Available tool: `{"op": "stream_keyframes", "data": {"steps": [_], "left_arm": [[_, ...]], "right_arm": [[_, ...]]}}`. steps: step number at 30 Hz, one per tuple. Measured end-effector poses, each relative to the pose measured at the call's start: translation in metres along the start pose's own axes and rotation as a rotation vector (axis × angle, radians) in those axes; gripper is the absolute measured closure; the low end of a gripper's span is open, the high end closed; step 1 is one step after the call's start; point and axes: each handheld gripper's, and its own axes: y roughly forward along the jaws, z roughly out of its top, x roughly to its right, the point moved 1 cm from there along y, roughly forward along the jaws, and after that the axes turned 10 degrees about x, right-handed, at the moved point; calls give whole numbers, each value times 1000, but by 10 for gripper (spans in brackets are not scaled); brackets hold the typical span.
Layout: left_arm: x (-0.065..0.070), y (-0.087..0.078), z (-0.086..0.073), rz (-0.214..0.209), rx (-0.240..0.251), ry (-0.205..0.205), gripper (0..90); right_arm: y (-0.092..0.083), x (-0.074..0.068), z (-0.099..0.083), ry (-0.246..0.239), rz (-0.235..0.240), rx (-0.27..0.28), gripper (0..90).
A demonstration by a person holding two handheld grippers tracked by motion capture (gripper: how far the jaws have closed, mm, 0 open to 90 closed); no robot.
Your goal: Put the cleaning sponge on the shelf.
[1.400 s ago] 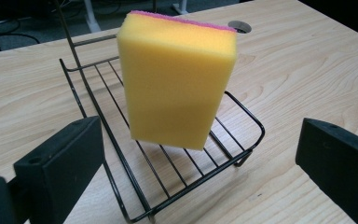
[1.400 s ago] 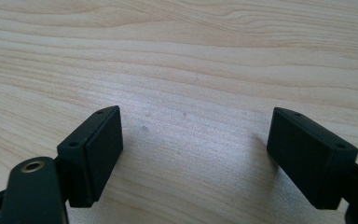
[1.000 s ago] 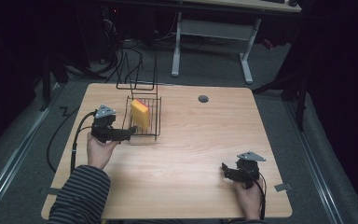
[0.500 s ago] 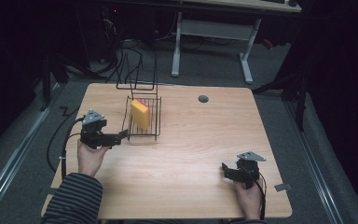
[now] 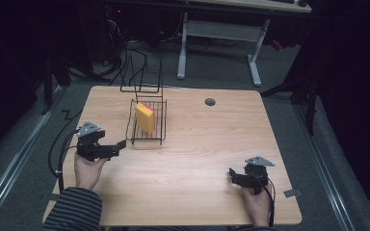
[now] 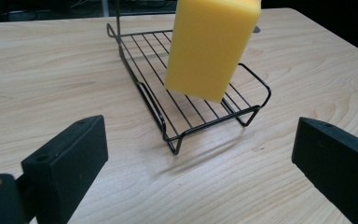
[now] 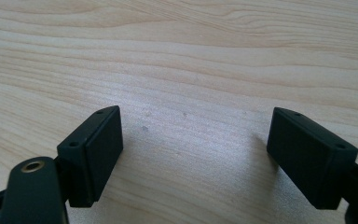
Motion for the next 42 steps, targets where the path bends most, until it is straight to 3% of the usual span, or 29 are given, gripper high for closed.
{"op": "stream_keyframes", "data": {"steps": [23, 27, 42], "left_arm": [[-9, -7, -32, -1, -45, -48, 60], [-7, -7, -34, -2, -54, -31, 63], [-7, -4, -57, 4, -98, -42, 75]], "right_arm": [[0, 0, 0, -1, 1, 0, 185], [0, 0, 0, -2, 0, 1, 185], [0, 0, 0, -1, 0, 0, 185]]}}
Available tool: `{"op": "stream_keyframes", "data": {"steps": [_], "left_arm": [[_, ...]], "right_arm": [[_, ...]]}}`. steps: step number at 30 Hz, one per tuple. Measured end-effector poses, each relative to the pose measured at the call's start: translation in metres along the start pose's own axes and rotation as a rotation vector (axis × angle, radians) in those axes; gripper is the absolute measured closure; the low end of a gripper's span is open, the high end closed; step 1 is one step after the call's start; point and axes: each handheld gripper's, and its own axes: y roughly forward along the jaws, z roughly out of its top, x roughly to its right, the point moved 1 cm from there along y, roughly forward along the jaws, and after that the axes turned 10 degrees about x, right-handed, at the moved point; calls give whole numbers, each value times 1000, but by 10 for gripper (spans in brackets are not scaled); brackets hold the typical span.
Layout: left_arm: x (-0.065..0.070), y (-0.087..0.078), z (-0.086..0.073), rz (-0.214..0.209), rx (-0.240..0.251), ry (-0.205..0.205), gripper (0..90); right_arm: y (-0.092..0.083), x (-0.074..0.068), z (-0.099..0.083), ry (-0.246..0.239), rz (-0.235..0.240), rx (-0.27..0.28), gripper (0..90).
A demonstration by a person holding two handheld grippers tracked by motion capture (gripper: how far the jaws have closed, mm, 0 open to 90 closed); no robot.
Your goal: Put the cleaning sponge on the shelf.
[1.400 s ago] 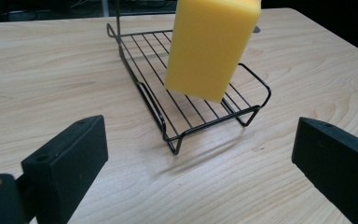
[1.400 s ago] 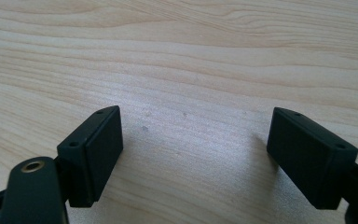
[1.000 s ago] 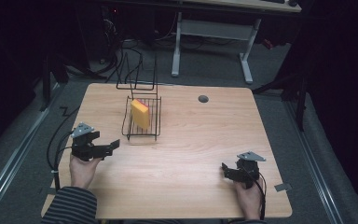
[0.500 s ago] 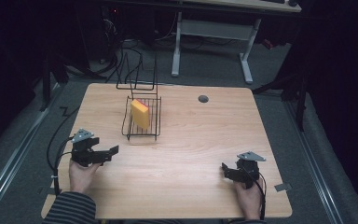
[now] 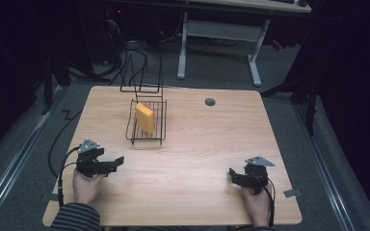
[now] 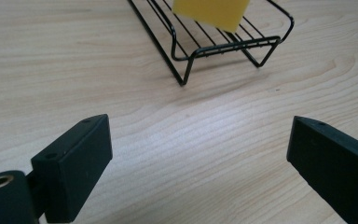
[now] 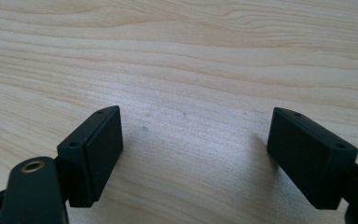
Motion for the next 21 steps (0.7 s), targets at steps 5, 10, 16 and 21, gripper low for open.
{"op": "stream_keyframes", "data": {"steps": [5, 10, 16, 21], "left_arm": [[0, 3, -7, 7, -12, -5, 76], [0, 8, -14, 22, -28, 2, 77], [0, 12, -21, 52, -46, 20, 79], [0, 16, -26, 71, -66, 35, 79]], "right_arm": [[0, 0, 0, 0, 0, 0, 185], [0, 0, 0, 0, 0, 0, 185], [0, 0, 0, 1, -1, 0, 185], [0, 0, 0, 2, -1, 0, 185]]}}
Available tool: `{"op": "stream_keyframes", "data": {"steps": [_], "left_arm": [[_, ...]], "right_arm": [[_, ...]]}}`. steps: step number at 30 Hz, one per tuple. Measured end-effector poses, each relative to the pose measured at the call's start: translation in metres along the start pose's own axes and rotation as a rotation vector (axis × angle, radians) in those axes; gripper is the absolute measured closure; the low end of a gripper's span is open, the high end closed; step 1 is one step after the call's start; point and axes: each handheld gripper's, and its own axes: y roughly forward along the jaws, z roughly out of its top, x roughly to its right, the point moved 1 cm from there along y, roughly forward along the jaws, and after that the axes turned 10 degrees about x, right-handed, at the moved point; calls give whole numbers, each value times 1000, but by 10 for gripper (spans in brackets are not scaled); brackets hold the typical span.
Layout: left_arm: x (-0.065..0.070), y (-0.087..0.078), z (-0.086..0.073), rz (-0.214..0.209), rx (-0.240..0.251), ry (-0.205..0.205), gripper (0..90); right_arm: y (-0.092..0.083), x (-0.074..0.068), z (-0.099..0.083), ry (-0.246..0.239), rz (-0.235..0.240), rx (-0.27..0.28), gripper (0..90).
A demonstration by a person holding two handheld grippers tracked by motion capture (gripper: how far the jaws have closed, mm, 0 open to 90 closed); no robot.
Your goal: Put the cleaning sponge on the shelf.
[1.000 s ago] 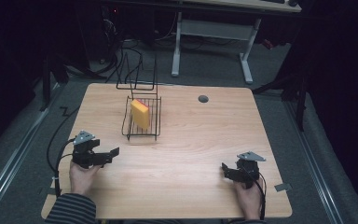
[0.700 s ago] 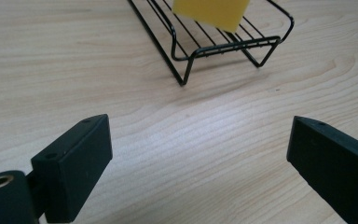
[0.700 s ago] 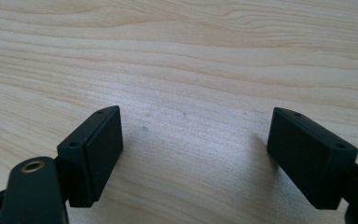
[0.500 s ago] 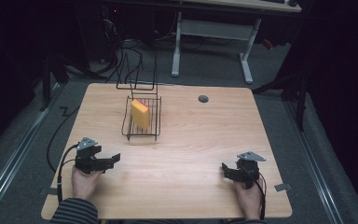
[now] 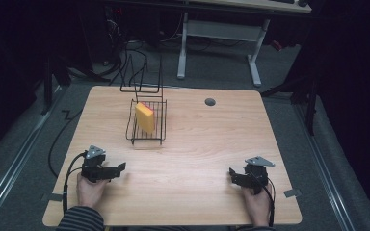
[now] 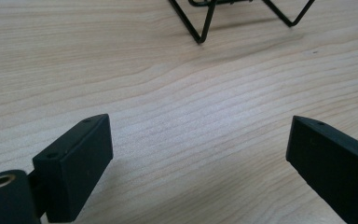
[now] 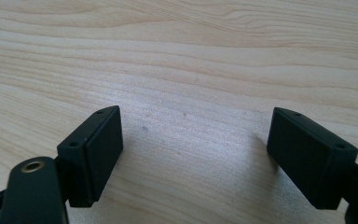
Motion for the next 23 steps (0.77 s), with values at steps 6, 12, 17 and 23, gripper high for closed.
{"op": "stream_keyframes", "data": {"steps": [6, 12, 17, 23], "left_arm": [[1, 5, -4, 8, -14, 2, 80], [7, 8, -7, 58, -32, 82, 93], [13, 9, -7, 68, -41, 125, 130], [13, 9, -7, 69, -41, 124, 130]], "right_arm": [[0, 0, 0, 0, 0, 0, 185], [0, 0, 0, 1, 0, 0, 185], [0, 0, 0, -1, 0, 0, 185], [0, 0, 0, -1, 0, 0, 185]]}}
